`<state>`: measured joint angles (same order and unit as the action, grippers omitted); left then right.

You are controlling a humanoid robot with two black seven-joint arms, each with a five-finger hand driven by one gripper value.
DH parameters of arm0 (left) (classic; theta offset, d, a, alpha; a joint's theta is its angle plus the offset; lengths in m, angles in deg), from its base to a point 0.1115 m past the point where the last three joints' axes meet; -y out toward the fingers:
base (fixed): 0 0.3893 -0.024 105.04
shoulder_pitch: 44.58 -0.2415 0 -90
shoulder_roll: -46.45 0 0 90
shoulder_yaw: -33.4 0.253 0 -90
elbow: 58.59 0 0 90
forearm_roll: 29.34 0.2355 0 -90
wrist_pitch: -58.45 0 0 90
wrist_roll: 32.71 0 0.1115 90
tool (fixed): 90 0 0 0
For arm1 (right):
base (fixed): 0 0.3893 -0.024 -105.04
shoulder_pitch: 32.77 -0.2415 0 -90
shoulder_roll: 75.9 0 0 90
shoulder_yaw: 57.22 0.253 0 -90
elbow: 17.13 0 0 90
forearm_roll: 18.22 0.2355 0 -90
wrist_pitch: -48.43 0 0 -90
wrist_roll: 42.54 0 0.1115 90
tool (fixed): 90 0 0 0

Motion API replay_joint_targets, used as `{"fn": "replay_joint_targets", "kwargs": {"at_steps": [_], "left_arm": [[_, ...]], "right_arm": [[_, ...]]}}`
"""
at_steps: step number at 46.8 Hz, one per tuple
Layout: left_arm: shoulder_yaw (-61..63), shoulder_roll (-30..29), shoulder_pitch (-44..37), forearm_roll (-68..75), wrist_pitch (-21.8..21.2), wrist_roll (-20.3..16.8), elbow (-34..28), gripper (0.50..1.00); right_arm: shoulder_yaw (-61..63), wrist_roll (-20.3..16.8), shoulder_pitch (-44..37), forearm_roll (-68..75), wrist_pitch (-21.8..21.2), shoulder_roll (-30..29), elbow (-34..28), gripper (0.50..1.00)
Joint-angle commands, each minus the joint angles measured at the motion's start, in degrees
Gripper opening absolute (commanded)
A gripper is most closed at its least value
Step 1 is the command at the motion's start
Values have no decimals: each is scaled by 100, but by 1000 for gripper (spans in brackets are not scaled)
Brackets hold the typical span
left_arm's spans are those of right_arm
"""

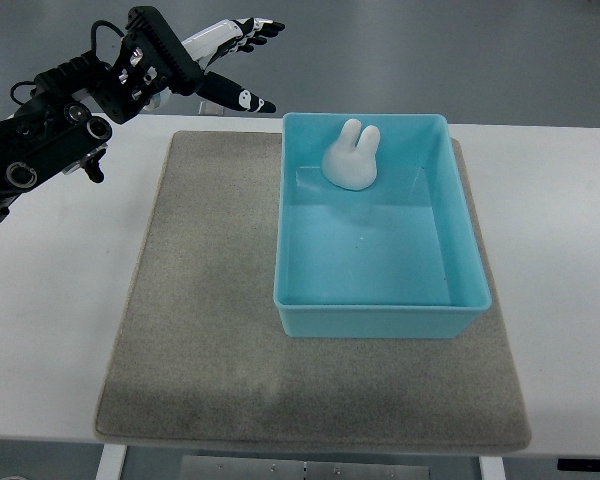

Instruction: Place white toy into blue box with left hand

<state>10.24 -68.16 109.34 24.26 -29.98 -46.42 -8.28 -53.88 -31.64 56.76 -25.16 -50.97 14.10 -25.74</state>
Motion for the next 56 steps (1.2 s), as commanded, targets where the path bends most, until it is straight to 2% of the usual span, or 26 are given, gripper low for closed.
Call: {"fn": "replay_joint_targets", "kwargs": {"at_steps": [1,10,19,26,34,47,52,56], "left_arm": [[-4,0,-3,-533,-113,0,-83,964],[-4,0,-3,-1676,-570,0,-180,964],[-4,0,6,-3661,-983,9,-267,964],[-13,9,6,-5050,-992,9,-311,964],[-13,105,6,-6474,-1010,9,-654,964],[-127,220,6,-7495,-1001,61,-1243,960],[-259,281,6,-7811,-825,105,-1436,964],[-268,387,-29,-7926,-396,105,-1498,964]], "right_arm": [[0,0,4,0,0,0,0,936],[0,0,4,0,0,0,0,936],[0,0,4,0,0,0,0,936],[0,0,4,0,0,0,0,936],[0,0,4,0,0,0,0,936],[0,0,4,0,0,0,0,936],[0,0,-5,0,0,0,0,936],[0,0,-5,0,0,0,0,936]]}}
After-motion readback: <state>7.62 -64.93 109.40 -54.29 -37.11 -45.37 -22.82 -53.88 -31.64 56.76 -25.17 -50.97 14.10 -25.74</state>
